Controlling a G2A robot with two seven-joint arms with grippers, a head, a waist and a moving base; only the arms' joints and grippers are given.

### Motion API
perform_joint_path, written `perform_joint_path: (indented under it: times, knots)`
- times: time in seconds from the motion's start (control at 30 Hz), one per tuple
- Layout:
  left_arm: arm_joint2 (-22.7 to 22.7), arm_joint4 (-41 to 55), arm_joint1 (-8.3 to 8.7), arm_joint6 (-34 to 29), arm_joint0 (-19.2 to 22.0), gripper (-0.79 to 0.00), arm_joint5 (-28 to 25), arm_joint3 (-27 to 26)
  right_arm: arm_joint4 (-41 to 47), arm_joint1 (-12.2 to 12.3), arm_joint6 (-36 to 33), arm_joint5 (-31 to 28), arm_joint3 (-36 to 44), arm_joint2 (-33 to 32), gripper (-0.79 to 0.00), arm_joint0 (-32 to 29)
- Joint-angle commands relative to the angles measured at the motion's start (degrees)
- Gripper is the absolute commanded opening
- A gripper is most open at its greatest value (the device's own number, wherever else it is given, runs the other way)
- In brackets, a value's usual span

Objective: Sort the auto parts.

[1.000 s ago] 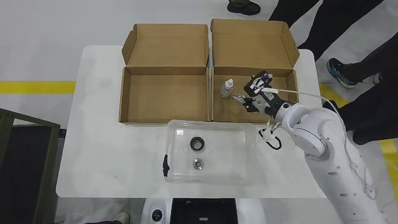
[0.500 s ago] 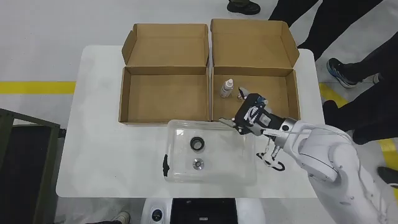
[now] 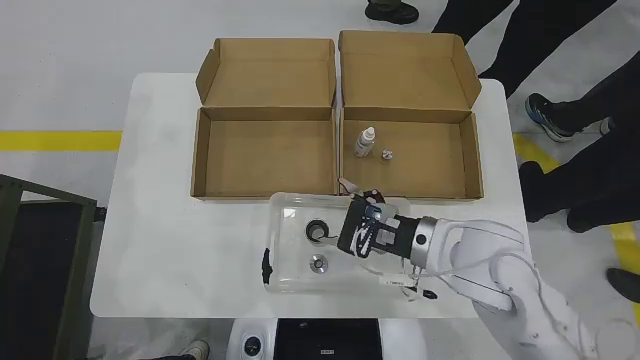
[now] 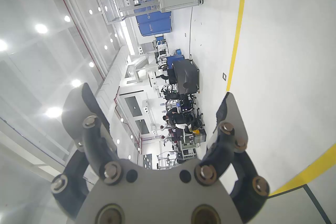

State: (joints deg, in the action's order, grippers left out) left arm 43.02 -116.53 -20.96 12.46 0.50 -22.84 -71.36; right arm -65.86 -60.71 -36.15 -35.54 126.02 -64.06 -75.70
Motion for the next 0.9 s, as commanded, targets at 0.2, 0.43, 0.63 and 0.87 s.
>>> perform_joint_path:
  times: [0.2, 0.43, 0.63, 0.87]
  knots:
    - [0.0, 0.0, 0.0, 0.0, 0.0, 0.0, 0.0, 0.0, -3.2, 0.0, 1.0, -3.3, -1.5, 3.8, -0.175, -0.5]
    - [0.0, 0.0, 0.0, 0.0, 0.0, 0.0, 0.0, 0.0, -7.2, -0.3, 2.5, -4.2, -4.6, 7.3, -0.209, 0.3]
    - [0.0, 0.0, 0.0, 0.0, 0.0, 0.0, 0.0, 0.0, -8.4, -0.6, 2.6, -3.1, -7.5, 9.4, -0.243, 1.4]
    - [0.0, 0.0, 0.0, 0.0, 0.0, 0.0, 0.0, 0.0, -9.2, -1.1, 2.5, -2.1, -10.9, 11.5, -0.265, 3.2]
